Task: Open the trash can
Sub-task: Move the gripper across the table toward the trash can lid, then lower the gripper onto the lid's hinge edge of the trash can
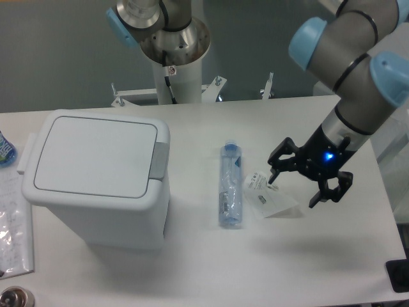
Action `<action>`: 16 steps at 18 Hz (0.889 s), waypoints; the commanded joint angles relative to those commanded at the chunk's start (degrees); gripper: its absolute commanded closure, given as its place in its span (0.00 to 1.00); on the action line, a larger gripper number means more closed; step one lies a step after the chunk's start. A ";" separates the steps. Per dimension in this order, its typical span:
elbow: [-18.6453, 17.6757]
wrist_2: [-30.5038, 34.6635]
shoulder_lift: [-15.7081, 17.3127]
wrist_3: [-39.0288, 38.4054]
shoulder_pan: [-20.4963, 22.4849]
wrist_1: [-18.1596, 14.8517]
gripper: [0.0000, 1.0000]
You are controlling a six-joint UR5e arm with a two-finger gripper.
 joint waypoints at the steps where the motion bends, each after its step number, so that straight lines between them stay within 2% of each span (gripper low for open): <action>1: 0.00 -0.62 0.09 -1.41 -0.18 -0.09 0.00; 4: -0.09 -1.15 2.37 -7.29 -1.50 -0.26 0.00; 7: 0.09 -1.24 2.55 -13.45 -5.09 -0.09 0.00; 10: -0.09 -1.94 4.04 -15.13 -6.59 -0.17 0.00; 12: -1.48 -2.91 5.18 -16.27 -8.00 -0.35 0.00; 16: -6.14 -2.91 10.01 -16.54 -8.62 -0.35 0.00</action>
